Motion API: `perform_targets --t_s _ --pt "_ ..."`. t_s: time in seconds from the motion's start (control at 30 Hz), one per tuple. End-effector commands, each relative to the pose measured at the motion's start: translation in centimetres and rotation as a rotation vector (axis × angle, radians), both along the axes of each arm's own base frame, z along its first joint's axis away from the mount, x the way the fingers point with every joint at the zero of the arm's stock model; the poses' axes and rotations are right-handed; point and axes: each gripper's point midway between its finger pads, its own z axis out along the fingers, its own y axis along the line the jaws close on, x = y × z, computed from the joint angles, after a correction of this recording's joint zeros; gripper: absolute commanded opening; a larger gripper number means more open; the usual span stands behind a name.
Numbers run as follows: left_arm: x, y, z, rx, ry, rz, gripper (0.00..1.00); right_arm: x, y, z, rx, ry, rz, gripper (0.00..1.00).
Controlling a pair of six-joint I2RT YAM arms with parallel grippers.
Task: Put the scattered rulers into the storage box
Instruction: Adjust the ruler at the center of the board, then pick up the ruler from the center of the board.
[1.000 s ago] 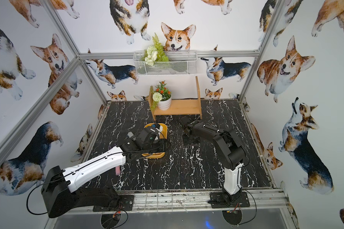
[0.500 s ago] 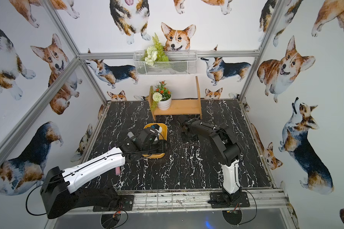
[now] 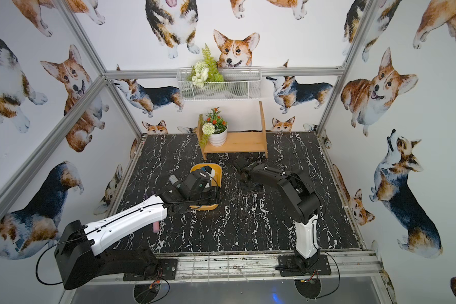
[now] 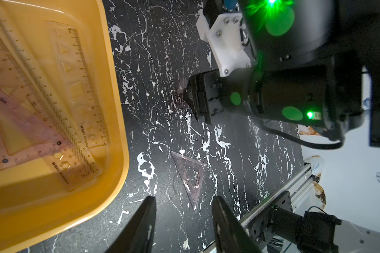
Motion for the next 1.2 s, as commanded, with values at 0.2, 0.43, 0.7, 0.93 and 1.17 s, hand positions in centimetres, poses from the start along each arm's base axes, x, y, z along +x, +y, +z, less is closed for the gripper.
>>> perform_targets --t_s 0.2,0.43,0.7,0.93,1.17 --pt "0.3 -0.5 0.8 -0.023 -0.016 -0.001 0.48 -3.8 -2.2 -0.1 -0.032 0.031 -0.018 0.65" --pt "0.4 -1.8 0.9 -0.028 -0.018 -0.02 0.48 -5.3 -3.5 0.2 -0.037 0.033 -0.021 0.67" --pt "0.2 -3.9 0.3 -0.066 0.0 -0.045 0.48 -5.6 -3.7 -0.4 0.038 0.055 -0.032 0.64" --pt "0.8 -5.2 0.3 -0.125 0.009 -0.032 0.48 -4.2 -2.5 0.9 0.109 0.041 -0.03 0.58" --pt "1.3 -6.0 0.0 -0.165 0.019 -0.012 0.46 -3.0 -2.2 1.7 0.14 0.047 -0.021 0.51"
